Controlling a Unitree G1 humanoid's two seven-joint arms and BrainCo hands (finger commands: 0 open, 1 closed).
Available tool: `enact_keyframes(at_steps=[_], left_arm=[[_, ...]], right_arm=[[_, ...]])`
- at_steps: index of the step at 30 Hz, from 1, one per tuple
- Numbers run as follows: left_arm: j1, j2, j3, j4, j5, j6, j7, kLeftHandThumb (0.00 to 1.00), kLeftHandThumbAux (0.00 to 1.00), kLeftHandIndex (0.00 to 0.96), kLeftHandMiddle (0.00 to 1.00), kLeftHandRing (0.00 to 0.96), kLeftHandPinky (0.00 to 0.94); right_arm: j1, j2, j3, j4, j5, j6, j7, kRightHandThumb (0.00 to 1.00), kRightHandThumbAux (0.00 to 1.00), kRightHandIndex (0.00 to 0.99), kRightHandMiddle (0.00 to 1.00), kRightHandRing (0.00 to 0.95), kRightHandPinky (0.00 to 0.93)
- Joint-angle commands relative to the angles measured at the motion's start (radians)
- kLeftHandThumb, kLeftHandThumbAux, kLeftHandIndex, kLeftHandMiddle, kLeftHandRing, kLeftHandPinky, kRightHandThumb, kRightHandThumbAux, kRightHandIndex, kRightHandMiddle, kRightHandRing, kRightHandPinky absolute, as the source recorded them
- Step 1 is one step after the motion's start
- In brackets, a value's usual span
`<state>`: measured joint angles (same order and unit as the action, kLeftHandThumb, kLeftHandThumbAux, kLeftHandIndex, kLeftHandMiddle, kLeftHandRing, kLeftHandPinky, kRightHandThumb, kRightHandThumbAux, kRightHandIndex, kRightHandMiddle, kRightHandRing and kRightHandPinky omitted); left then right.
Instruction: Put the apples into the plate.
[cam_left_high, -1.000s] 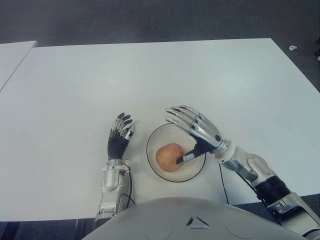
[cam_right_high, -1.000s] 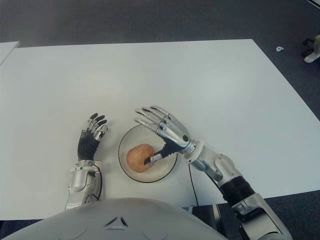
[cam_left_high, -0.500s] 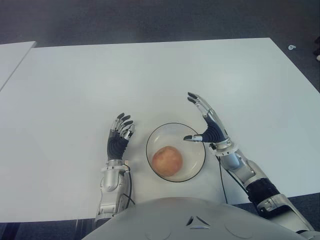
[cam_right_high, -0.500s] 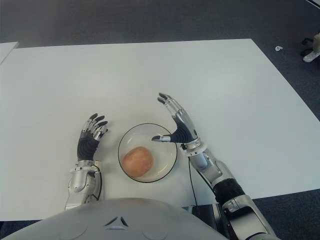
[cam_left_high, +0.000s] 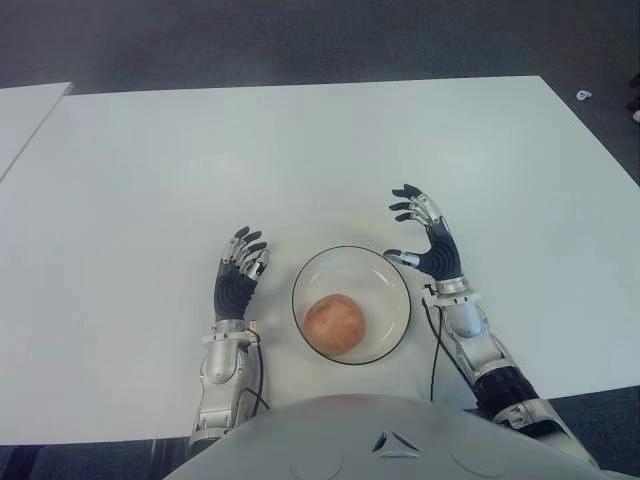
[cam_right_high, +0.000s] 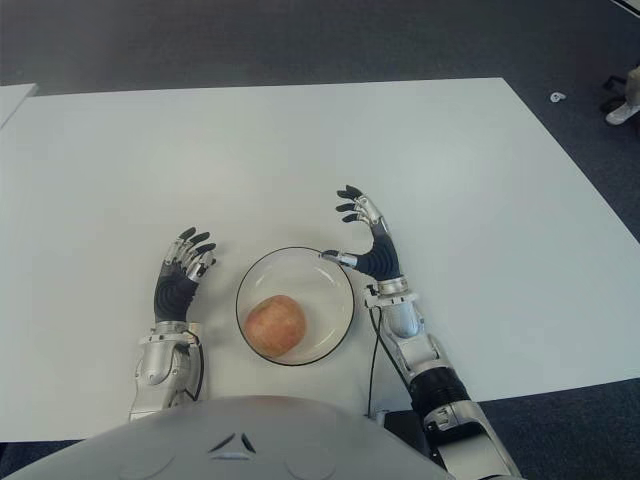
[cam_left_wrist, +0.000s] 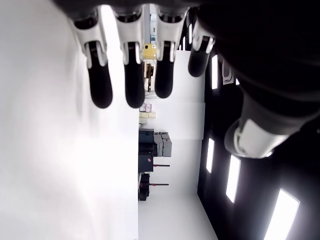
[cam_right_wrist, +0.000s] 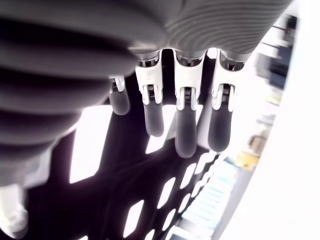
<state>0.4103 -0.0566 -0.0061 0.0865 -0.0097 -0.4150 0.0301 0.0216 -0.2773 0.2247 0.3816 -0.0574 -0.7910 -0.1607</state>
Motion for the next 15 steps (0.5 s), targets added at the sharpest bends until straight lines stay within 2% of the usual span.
enact_keyframes(at_steps=[1,3,5,8,15], left_arm=[[0.025,0.006,0.008,0.006,-0.004,0.042,-0.003,0.395,0.593,0.163,0.229,0.295,0.359],[0.027,0.008,0.010,0.002,-0.006,0.045,-0.003,0.394,0.591,0.163,0.229,0.296,0.360],[0.026,0.010,0.016,-0.006,-0.011,0.062,-0.002,0.399,0.590,0.164,0.231,0.297,0.362],[0.023,0.014,0.023,-0.012,-0.021,0.078,-0.006,0.405,0.590,0.165,0.232,0.299,0.363],[0.015,0.018,0.039,-0.019,-0.040,0.102,-0.016,0.425,0.596,0.164,0.232,0.308,0.374]], right_arm=[[0.078,0.032,-0.079,-0.014,0.256,0.180,0.153,0.450,0.628,0.212,0.275,0.324,0.366],[0.097,0.038,-0.103,-0.025,0.300,0.224,0.183,0.444,0.636,0.212,0.280,0.321,0.349],[0.113,0.070,-0.134,-0.057,0.333,0.298,0.162,0.430,0.636,0.203,0.278,0.312,0.331],[0.127,0.106,-0.170,-0.080,0.356,0.363,0.152,0.413,0.634,0.193,0.275,0.301,0.313],[0.146,0.176,-0.242,-0.090,0.358,0.441,0.135,0.366,0.623,0.163,0.241,0.255,0.263]])
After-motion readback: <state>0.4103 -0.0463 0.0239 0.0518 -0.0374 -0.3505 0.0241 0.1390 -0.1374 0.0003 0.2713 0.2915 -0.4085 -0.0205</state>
